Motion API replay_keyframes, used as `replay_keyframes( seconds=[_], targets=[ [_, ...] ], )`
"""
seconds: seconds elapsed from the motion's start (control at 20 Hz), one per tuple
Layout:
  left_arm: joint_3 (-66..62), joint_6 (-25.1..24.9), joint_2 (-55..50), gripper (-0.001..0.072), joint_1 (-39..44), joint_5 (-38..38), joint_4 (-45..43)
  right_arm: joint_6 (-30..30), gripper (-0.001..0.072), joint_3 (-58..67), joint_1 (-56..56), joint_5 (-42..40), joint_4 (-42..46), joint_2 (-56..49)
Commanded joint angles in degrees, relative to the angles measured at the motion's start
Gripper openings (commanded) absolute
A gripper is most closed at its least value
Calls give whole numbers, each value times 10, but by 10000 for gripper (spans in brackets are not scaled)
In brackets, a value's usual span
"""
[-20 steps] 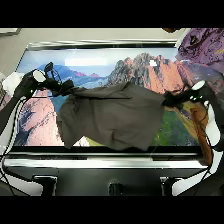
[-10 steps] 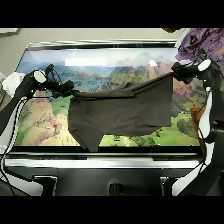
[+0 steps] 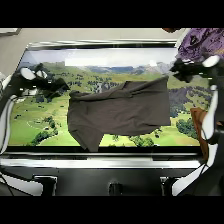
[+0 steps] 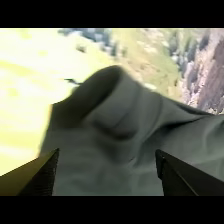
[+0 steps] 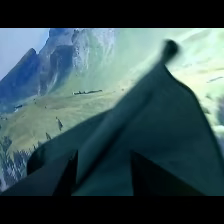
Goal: Fold the clothes and pants, and hang the long-sleeved shirts on hangers.
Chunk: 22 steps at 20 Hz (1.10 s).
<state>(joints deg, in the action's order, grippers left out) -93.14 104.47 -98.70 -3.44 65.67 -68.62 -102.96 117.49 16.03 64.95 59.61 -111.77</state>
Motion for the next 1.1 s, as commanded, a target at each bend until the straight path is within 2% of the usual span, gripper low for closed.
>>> replay_keyframes(
  seconds=[0.0, 0.1, 0.25, 0.35, 0.5, 0.7, 1.05],
  targets=[
    [0, -56, 47, 715, -73, 104, 0, 71, 420, -3, 91, 175, -36, 44],
    [53, -76, 96, 713, -110, 124, 0, 101, 420, -40, 150, 235, -34, 77],
    [226, -96, 188, 714, -145, 81, 21, 135, 418, -168, 211, 239, -37, 153],
    [351, -144, 236, 713, -160, 28, 111, 150, 418, -276, 229, 205, -64, 209],
    [472, -206, 247, 714, -153, -23, 222, 176, 418, -409, 222, 174, -87, 277],
    [518, -229, 231, 714, -102, -89, 246, 194, 417, -505, 179, 148, -94, 340],
    [516, -230, 176, 713, -43, -149, 258, 183, 415, -516, 93, 130, -90, 357]
  ],
)
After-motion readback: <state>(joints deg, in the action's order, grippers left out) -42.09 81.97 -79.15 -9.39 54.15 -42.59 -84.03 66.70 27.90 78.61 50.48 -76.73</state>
